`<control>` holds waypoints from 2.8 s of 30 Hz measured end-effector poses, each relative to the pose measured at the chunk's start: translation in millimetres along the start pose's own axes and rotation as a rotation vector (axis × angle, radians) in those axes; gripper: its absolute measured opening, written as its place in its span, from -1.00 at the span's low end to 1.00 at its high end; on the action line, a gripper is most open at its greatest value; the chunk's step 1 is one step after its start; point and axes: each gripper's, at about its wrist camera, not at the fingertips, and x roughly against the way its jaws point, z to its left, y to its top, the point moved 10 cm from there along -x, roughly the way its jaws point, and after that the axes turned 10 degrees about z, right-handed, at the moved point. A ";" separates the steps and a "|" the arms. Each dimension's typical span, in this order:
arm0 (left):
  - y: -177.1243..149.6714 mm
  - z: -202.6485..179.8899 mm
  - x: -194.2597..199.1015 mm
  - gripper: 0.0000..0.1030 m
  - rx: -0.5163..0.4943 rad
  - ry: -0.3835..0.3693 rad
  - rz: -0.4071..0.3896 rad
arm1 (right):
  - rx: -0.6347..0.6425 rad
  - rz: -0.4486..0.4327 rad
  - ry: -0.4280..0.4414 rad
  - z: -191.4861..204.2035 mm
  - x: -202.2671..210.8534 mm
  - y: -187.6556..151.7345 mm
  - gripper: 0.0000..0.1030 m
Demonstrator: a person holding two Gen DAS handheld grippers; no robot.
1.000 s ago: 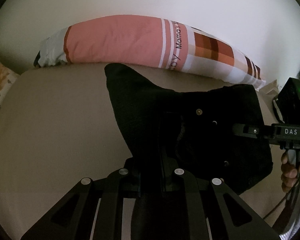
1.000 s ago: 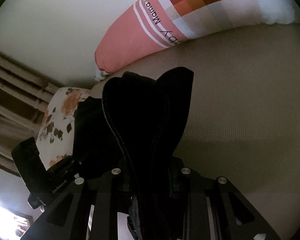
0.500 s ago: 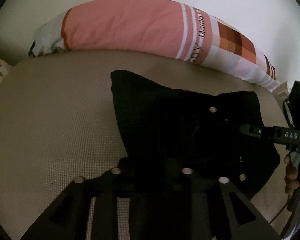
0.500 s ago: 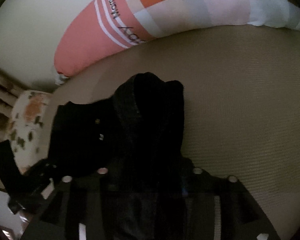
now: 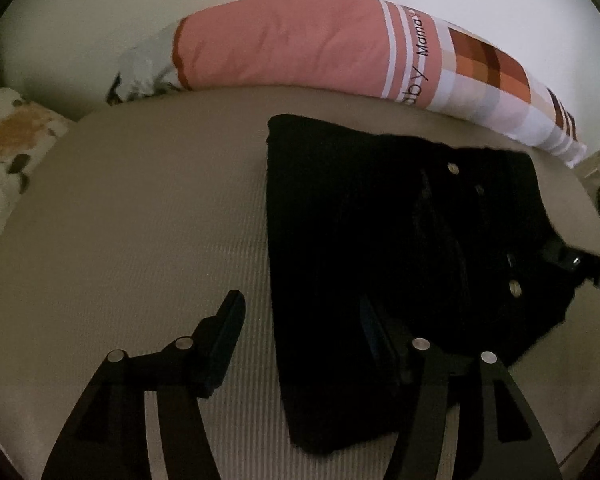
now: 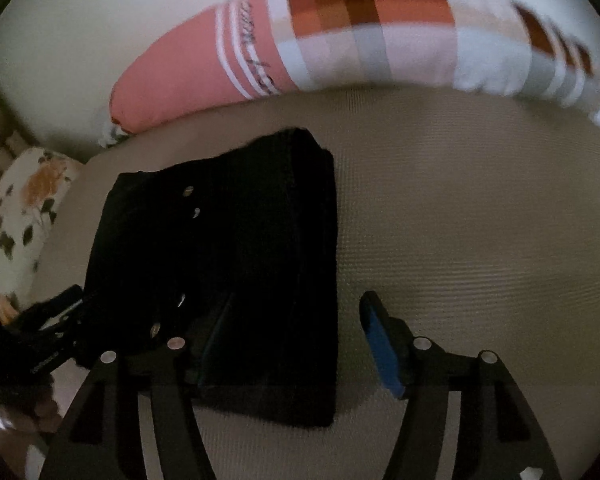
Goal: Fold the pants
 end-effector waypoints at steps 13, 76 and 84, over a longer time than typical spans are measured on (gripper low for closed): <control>-61.5 -12.4 86.6 0.18 0.038 0.071 -0.094 | 0.052 -0.078 -0.039 26.5 70.8 -71.2 0.24; -131.0 -33.9 143.0 0.18 0.051 0.160 -0.172 | 0.107 -0.168 -0.108 73.3 100.5 -142.1 0.49; -134.0 -35.7 141.6 0.18 0.047 0.161 -0.169 | 0.109 -0.166 -0.112 75.3 99.6 -142.9 0.50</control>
